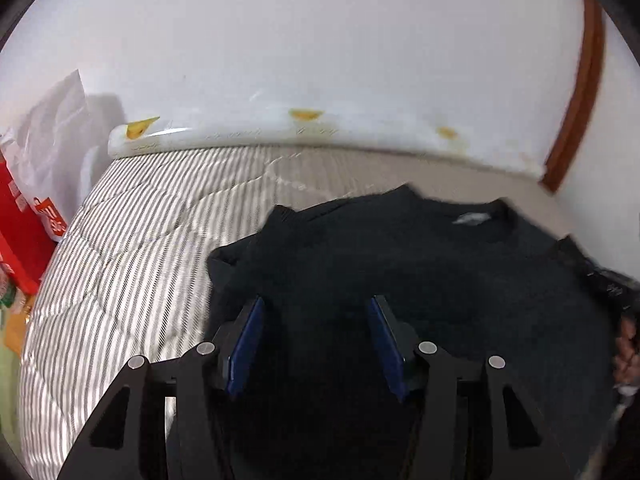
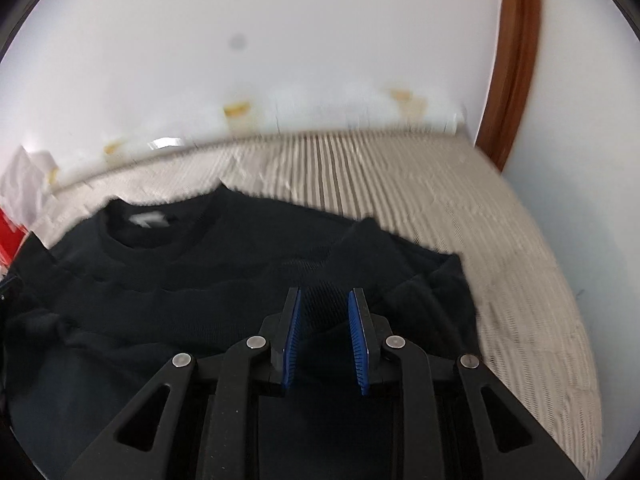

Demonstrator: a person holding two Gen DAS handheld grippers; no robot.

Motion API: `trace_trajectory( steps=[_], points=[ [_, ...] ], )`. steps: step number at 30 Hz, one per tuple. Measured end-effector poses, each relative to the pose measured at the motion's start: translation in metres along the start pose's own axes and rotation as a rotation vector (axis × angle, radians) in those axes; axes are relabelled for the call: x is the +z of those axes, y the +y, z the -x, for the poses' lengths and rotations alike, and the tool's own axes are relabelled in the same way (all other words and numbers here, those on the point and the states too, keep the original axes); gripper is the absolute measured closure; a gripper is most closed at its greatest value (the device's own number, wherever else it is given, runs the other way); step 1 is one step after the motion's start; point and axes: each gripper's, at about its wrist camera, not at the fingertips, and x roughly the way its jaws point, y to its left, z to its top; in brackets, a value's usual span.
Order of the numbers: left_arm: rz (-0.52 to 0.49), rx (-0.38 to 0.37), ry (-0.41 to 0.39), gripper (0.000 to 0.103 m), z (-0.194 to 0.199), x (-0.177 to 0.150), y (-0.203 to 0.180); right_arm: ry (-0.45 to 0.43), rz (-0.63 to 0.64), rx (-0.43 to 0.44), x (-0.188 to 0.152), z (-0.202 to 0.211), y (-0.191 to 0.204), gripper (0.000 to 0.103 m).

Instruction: Fold small clothes

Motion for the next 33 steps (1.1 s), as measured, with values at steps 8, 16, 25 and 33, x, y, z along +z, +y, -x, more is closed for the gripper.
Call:
trace_trajectory(
  steps=[8, 16, 25, 33],
  points=[
    [0.014, -0.041, -0.003, 0.049, -0.003, -0.003, 0.008, 0.048, -0.058, 0.007, 0.013, -0.034, -0.015, 0.083],
    [0.001, -0.029, -0.005, 0.049, -0.005, -0.001, 0.005, 0.042, -0.060, 0.004, 0.012, -0.032, -0.019, 0.083],
    [-0.006, -0.020, -0.007, 0.049, -0.004, -0.002, 0.003, 0.040, -0.043, -0.006, 0.012, -0.034, -0.015, 0.080],
    [-0.008, -0.018, -0.009, 0.049, -0.005, -0.001, 0.003, 0.036, -0.023, -0.031, 0.011, -0.032, -0.010, 0.079]
  ],
)
